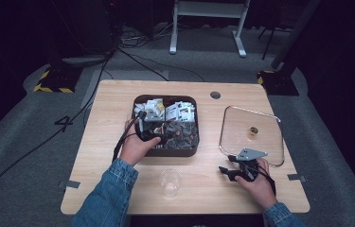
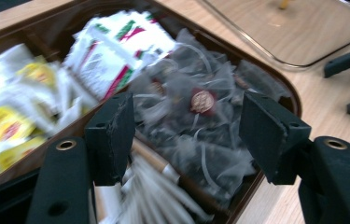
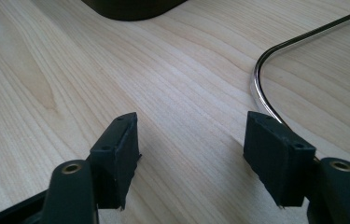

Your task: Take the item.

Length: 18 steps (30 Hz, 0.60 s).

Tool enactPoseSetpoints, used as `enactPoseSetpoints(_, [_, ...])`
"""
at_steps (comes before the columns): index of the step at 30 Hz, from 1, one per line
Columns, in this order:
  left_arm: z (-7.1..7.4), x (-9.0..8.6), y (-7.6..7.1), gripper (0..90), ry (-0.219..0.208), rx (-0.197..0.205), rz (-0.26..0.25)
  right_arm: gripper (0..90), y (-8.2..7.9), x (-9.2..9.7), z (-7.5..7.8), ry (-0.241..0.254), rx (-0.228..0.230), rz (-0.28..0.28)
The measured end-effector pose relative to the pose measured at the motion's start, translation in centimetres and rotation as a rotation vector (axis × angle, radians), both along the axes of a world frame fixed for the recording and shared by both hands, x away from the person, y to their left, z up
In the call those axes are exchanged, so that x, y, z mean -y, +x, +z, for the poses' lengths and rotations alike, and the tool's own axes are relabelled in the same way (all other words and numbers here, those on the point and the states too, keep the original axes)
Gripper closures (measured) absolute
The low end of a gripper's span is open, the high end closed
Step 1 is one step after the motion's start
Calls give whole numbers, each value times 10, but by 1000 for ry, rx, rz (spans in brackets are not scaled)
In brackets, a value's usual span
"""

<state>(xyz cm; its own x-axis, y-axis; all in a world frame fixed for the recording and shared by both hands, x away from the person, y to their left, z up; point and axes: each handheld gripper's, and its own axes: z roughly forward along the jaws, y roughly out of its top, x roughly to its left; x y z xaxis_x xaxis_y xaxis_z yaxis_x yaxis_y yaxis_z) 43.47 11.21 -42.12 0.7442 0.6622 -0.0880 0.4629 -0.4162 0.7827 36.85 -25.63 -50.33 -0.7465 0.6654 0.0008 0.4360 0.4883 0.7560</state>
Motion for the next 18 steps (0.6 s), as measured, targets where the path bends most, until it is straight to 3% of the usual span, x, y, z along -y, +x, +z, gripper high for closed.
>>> enactPoseSetpoints(5, [-7,11,6,402,22,-4,-37,359,0,0,0,0,0,0])
enactPoseSetpoints(15, [-20,30,16,424,35,-32,-52,359,0,0,0,1,0,0])
enactPoseSetpoints(18, [-24,33,21,434,75,-41,-43,359,0,0,0,1,0,0])
